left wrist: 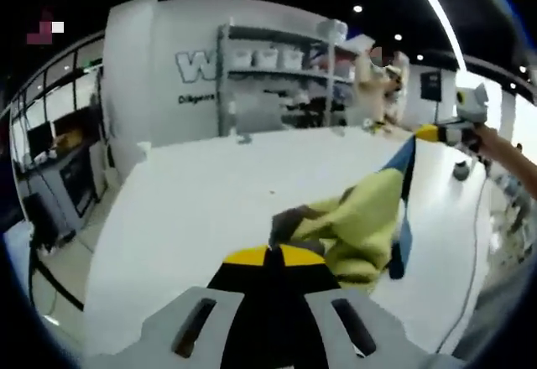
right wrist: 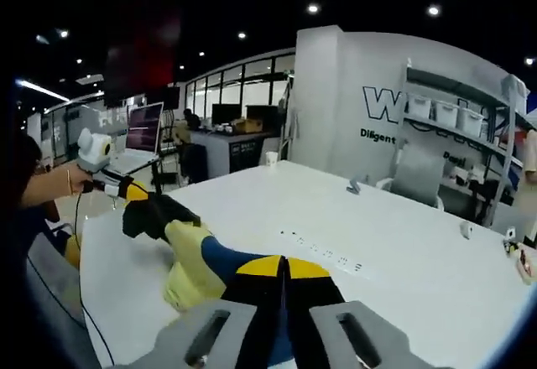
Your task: Fold the garment on the visible template until the final outline fits inside the template.
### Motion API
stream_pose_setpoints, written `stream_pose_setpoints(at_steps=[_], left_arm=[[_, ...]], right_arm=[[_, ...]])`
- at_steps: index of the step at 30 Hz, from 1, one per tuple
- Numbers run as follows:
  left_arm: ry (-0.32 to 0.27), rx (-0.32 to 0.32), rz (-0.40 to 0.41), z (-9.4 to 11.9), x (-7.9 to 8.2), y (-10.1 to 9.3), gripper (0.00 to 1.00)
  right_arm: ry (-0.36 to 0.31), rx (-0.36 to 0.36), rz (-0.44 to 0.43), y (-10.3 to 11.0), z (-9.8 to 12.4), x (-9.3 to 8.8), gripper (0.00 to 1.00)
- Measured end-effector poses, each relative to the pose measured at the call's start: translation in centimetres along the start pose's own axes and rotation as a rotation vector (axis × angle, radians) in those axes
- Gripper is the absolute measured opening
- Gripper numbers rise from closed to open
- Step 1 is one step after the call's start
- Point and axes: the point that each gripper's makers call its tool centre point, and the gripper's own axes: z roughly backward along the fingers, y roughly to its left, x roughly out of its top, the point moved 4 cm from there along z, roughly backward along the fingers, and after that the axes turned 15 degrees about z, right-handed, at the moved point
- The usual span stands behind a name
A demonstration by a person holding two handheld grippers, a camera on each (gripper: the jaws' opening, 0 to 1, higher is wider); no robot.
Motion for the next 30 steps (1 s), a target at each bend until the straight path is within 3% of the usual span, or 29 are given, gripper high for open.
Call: stream_pose_setpoints(at_steps=[2, 5, 9, 12, 20, 21, 25, 28, 30], left_arm=[[-0.012, 0.002, -0.011, 0.5, 0.4, 0.0, 0.0], [-0.053, -0.018, -0.057, 2.5, 1.3, -0.6, 0.0], [-0.071, -0.007, -0.124, 5.4, 1.6, -1.6, 0.0], [-0.098, -0.018, -0.126, 7.0, 2.2, -2.1, 0.0], [-0.152, 0.002, -0.173, 9.7, 3.5, -3.2, 0.0], [-0.157, 0.002, -0.182, 9.9, 3.6, -3.3, 0.0], [-0.195, 0.005, -0.207, 11.3, 4.4, -3.9, 0.0], [-0.212, -0.05, -0.171, 12.0, 4.8, -4.9, 0.0], [-0.245, -0.077, -0.142, 12.5, 5.4, -5.3, 0.0]], right_arm=[[-0.016, -0.007, -0.01, -0.2, 0.8, 0.3, 0.0], [-0.053, -0.057, 0.005, -0.2, 3.6, 1.7, 0.0], [-0.092, -0.082, -0.004, -0.7, 6.1, 2.0, 0.0], [-0.099, -0.104, 0.018, -0.7, 8.4, 2.3, 0.0], [-0.123, -0.137, 0.03, -0.7, 11.2, 2.7, 0.0], [-0.111, -0.143, 0.069, -0.7, 11.6, 2.9, 0.0], [-0.155, -0.137, 0.043, -0.5, 12.6, 3.8, 0.0], [-0.172, -0.148, 0.056, -0.7, 13.3, 4.4, 0.0], [-0.229, -0.133, 0.024, -0.5, 13.9, 5.3, 0.0]])
